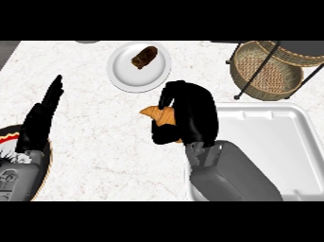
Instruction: Pick the croissant from the tray and place it in the tiered basket
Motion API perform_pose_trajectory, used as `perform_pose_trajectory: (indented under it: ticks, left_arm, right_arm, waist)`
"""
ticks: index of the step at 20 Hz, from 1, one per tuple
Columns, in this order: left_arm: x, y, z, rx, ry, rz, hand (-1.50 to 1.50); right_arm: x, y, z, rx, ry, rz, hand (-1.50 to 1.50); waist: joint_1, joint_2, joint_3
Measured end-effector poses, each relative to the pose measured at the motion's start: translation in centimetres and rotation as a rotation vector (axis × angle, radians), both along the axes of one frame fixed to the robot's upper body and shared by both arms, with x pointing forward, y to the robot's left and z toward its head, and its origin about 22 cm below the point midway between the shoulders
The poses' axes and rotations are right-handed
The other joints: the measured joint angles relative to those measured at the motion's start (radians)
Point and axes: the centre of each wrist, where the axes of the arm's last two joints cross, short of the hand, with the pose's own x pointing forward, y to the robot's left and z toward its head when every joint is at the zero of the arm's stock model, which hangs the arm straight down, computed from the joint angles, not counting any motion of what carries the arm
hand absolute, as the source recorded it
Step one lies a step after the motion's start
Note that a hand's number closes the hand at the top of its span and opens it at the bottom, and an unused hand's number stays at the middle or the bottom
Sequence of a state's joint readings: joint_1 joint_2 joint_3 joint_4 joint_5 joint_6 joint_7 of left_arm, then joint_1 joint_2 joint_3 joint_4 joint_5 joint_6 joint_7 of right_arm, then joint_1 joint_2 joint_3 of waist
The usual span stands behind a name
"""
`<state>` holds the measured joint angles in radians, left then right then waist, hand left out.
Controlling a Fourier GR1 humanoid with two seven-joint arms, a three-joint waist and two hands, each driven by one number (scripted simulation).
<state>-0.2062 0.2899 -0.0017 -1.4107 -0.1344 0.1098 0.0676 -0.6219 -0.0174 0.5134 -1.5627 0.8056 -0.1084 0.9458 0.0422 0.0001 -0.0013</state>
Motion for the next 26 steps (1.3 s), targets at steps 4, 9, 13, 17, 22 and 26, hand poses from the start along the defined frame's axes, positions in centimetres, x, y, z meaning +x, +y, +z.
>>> perform_pose_trajectory:
  ticks: [4, 9, 13, 17, 22, 26]
  left_arm:
    - [-0.3, 0.5, 0.3, 0.005, -0.001, 0.021, 0.00]
    - [-1.1, 1.6, 0.1, 0.005, -0.001, 0.042, 0.00]
    - [-1.2, 1.5, 0.0, 0.006, -0.006, 0.040, 0.00]
    - [-1.6, 1.5, -0.3, 0.003, 0.000, 0.040, 0.00]
    - [-1.9, 1.5, -0.2, 0.007, -0.001, 0.031, 0.00]
    - [-1.2, 1.5, 0.2, 0.004, -0.007, 0.033, 0.00]
  right_arm:
    - [0.4, 0.8, 3.5, 0.017, -0.159, -0.025, 1.50]
    - [1.5, -0.2, 8.0, -0.037, -0.288, -0.087, 1.50]
    - [3.4, -1.8, 11.0, -0.099, -0.301, -0.121, 1.50]
    - [4.5, -4.1, 13.5, -0.068, -0.278, -0.113, 1.50]
    - [7.3, -6.6, 12.9, -0.127, -0.272, -0.103, 1.50]
    - [9.5, -7.9, 12.5, -0.234, -0.289, -0.134, 1.50]
  waist:
    - [-0.021, -0.002, 0.000]
    - [-0.032, -0.003, 0.001]
    - [-0.035, -0.002, 0.001]
    - [-0.037, -0.001, 0.001]
    - [-0.034, 0.000, 0.001]
    - [-0.031, 0.003, 0.001]
